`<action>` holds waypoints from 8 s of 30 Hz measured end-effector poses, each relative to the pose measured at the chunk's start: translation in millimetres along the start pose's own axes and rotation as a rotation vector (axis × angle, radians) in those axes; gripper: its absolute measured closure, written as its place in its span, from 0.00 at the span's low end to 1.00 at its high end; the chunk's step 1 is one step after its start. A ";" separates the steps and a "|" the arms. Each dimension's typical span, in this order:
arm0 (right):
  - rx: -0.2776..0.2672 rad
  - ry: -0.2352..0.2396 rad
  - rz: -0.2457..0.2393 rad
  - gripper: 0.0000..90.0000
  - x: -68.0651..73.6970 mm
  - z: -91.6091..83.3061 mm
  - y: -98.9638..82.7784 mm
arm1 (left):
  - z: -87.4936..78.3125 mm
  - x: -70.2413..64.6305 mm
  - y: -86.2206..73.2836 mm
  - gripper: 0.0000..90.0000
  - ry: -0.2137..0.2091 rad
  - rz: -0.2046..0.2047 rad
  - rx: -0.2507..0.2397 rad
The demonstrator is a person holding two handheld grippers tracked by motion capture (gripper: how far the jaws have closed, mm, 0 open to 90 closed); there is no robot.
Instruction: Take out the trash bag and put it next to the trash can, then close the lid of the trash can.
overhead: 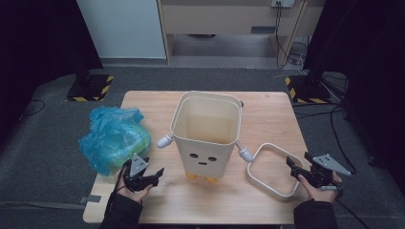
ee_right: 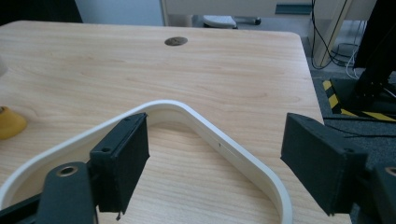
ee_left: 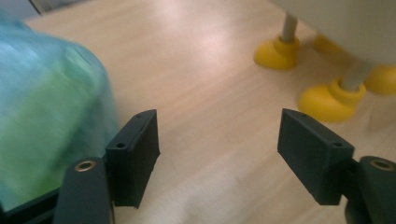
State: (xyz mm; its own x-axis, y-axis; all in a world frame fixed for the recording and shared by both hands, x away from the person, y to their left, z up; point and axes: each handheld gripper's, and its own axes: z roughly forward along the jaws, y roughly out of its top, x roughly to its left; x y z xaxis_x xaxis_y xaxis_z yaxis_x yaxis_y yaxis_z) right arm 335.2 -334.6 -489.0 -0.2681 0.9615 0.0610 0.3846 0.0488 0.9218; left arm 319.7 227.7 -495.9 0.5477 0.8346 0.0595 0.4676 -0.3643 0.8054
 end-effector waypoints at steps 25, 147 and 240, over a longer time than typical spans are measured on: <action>0.211 -0.020 -0.028 0.57 -39.9 25.4 -13.7 | 37.3 -6.1 -21.2 0.09 -0.061 -0.030 0.138; -0.253 -0.071 0.071 0.88 -6.9 2.8 71.1 | 41.8 -6.4 -19.3 0.00 -0.084 -0.013 0.158; -0.409 0.363 -0.085 0.89 69.0 -6.6 214.7 | 41.9 -6.2 -19.2 0.00 -0.086 -0.011 0.159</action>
State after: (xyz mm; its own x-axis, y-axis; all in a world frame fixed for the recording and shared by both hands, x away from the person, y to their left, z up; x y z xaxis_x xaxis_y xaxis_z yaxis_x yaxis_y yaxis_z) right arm 393.5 -259.6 -284.3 -0.5986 0.8000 0.0410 -0.0071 -0.0565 0.9984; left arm 336.4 212.2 -536.4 0.5958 0.8031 -0.0047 0.5742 -0.4218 0.7017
